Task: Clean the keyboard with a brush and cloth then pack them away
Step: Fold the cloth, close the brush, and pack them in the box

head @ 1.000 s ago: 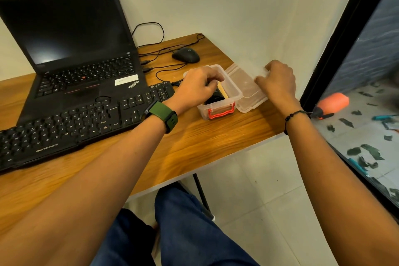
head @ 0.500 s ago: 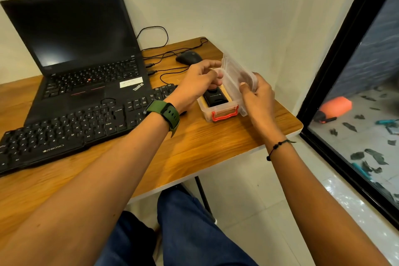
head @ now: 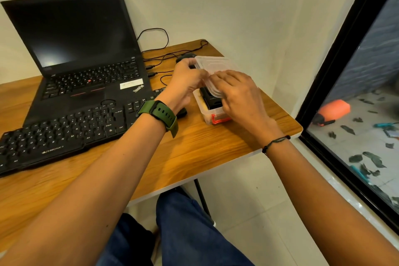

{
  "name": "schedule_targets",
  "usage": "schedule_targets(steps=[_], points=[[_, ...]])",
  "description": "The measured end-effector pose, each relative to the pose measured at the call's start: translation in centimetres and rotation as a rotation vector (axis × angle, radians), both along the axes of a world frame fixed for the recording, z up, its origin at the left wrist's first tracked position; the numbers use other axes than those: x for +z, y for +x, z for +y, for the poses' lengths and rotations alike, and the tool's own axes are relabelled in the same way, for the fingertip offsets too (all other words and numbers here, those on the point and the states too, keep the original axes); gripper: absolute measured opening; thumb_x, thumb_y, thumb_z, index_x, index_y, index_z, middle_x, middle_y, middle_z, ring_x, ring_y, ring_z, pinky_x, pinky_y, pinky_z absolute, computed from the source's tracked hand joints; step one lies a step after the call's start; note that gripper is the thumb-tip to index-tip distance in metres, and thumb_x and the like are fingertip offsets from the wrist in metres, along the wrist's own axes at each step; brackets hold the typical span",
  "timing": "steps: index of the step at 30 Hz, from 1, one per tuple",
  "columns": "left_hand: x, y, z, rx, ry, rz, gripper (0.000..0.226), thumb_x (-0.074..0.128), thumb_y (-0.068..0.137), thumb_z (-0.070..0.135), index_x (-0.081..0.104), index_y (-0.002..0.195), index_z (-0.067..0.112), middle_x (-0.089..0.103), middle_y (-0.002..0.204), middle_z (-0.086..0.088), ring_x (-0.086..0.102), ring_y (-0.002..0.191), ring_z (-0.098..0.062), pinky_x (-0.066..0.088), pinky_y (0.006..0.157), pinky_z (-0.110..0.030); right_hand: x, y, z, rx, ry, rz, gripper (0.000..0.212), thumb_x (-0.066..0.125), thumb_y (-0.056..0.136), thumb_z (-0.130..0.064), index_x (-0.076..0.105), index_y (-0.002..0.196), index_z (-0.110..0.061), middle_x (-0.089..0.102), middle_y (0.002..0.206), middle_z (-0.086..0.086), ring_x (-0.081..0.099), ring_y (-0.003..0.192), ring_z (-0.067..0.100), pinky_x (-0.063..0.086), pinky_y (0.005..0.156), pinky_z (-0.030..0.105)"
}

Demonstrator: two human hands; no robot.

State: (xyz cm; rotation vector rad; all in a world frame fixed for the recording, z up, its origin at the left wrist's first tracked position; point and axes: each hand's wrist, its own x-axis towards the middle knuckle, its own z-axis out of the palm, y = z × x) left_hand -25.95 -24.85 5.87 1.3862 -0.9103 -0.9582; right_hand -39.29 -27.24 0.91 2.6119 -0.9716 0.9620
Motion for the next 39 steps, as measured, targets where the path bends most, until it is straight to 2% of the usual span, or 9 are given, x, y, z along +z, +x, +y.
schedule_targets(steps=[3,7,11,16,19,22,29,36,39], points=[[-0.3,0.7,0.5,0.051,0.064,0.070,0.029,0.050,0.081,-0.013,0.053,0.100,0.008,0.059,0.097,-0.009,0.060,0.094,-0.025,0.054,0.076,-0.032,0.0,-0.1,-0.1,0.049,-0.027,0.148,0.044,0.040,0.085,-0.032,0.061,0.118,-0.011,0.066,0.115,0.011,0.060,0.106,0.030,0.046,0.090,0.042],[-1.0,1.9,0.7,0.119,0.118,0.098,0.023,0.050,0.081,-0.012,0.060,0.094,0.004,0.062,0.097,-0.013,0.061,0.087,-0.023,0.053,0.075,-0.030,-0.5,-0.8,0.0,0.066,0.076,0.188,0.063,0.033,0.085,-0.060,0.056,0.125,-0.017,0.059,0.127,0.007,0.051,0.118,0.027,0.038,0.097,0.043],[-1.5,2.2,0.7,0.161,0.165,0.082,0.027,0.052,0.081,-0.009,0.058,0.105,0.001,0.061,0.104,-0.015,0.059,0.086,-0.022,0.052,0.066,-0.026,-1.2,-1.7,0.1,0.080,0.181,0.072,0.057,0.035,0.089,-0.050,0.057,0.125,-0.012,0.059,0.126,0.013,0.050,0.118,0.031,0.041,0.096,0.039],[-1.9,2.1,1.0,0.090,0.186,-0.160,0.016,0.053,0.085,-0.002,0.056,0.093,0.012,0.060,0.102,-0.009,0.061,0.093,-0.022,0.053,0.079,-0.034,-2.1,-2.1,0.2,0.111,0.165,0.043,0.049,0.037,0.091,-0.039,0.059,0.121,-0.006,0.061,0.122,0.017,0.053,0.117,0.032,0.041,0.097,0.037],[-1.9,2.0,1.0,0.049,0.192,-0.334,0.031,0.056,0.086,0.004,0.054,0.116,0.011,0.060,0.105,-0.008,0.060,0.092,-0.022,0.052,0.080,-0.035,-2.4,-2.2,-0.1,0.111,0.127,-0.002,0.046,0.040,0.092,-0.036,0.061,0.119,-0.005,0.062,0.119,0.018,0.055,0.115,0.033,0.044,0.095,0.039],[-1.9,1.7,0.8,0.032,0.203,-0.420,0.037,0.056,0.087,0.007,0.051,0.123,0.011,0.059,0.103,-0.005,0.060,0.092,-0.021,0.052,0.082,-0.037,-2.9,-2.4,-0.3,0.113,0.085,-0.050,0.043,0.043,0.091,-0.033,0.062,0.116,-0.004,0.063,0.116,0.018,0.056,0.113,0.033,0.044,0.095,0.038],[-2.7,1.0,0.8,0.047,0.197,-0.553,0.019,0.056,0.086,0.010,0.058,0.105,0.014,0.062,0.108,-0.013,0.059,0.100,-0.026,0.050,0.088,-0.047,-3.8,-2.9,-0.8,0.134,0.106,-0.126,0.038,0.048,0.090,-0.031,0.065,0.113,-0.006,0.065,0.115,0.016,0.056,0.114,0.030,0.039,0.097,0.031],[-3.9,1.0,0.9,0.077,0.164,-0.555,0.023,0.055,0.085,0.013,0.059,0.107,0.009,0.061,0.103,-0.010,0.056,0.101,-0.026,0.050,0.084,-0.049,-4.1,-3.2,-0.9,0.151,0.071,-0.144,0.036,0.050,0.090,-0.029,0.066,0.110,-0.004,0.066,0.113,0.016,0.058,0.112,0.029,0.042,0.097,0.032],[-3.6,0.8,1.2,0.059,0.179,-0.483,0.027,0.055,0.087,0.012,0.056,0.114,0.012,0.061,0.105,-0.009,0.058,0.097,-0.025,0.052,0.079,-0.041,-4.0,-3.3,-1.1,0.177,0.069,-0.155,0.035,0.051,0.089,-0.028,0.067,0.108,-0.003,0.066,0.111,0.016,0.059,0.111,0.028,0.044,0.097,0.034]])
